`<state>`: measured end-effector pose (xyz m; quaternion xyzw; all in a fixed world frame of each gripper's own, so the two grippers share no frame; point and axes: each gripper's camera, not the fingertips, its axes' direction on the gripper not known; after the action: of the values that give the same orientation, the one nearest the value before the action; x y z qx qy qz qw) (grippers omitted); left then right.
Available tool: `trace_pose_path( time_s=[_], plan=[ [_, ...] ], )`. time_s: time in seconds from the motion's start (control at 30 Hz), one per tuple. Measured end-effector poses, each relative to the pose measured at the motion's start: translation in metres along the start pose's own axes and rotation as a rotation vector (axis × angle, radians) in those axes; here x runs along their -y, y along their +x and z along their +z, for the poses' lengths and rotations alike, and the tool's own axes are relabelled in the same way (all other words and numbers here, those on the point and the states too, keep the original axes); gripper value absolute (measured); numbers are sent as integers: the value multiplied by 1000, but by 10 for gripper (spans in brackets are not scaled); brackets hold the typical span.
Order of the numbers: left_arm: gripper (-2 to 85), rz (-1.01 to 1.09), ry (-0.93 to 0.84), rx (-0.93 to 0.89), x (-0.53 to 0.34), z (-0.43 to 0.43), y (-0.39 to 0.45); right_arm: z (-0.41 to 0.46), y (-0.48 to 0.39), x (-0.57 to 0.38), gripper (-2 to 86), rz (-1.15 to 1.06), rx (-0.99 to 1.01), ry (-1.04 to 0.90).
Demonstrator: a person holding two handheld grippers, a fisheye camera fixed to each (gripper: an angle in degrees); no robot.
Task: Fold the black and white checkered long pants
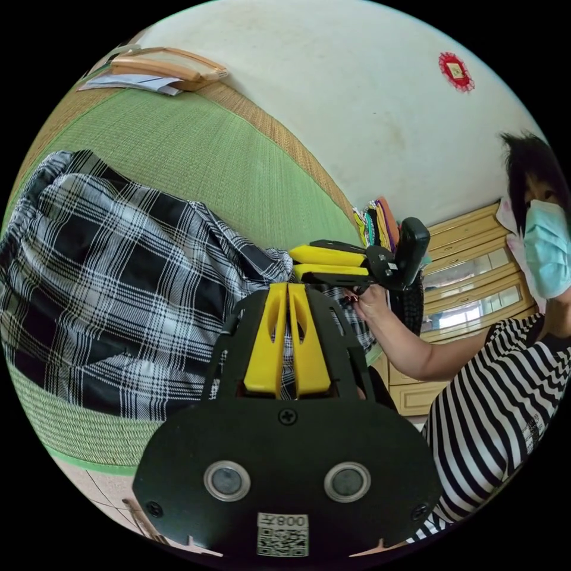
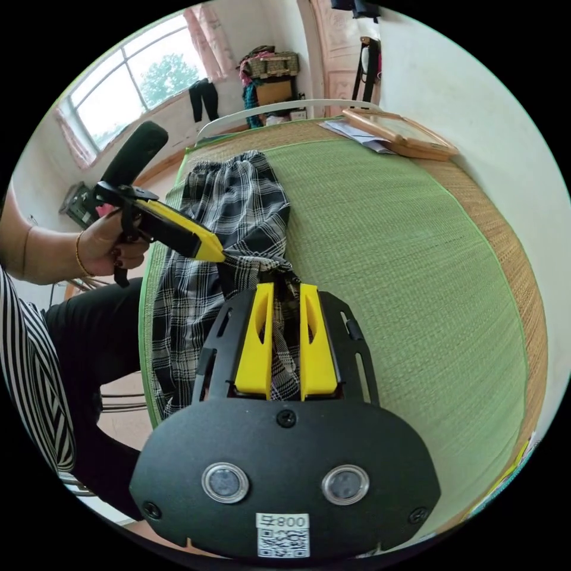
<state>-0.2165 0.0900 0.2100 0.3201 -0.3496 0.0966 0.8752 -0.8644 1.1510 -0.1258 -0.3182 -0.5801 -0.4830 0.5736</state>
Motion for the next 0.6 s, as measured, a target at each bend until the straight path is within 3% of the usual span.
trace_pose_path(
  time_s=[0.37,0.6],
  plan=[
    [2,28,-18,-22,12,15,-6,0,25,19,24,47,28,89],
    [3,13,19,-30,23,12,-12,9,43,11,45,51,77,60]
  ],
)
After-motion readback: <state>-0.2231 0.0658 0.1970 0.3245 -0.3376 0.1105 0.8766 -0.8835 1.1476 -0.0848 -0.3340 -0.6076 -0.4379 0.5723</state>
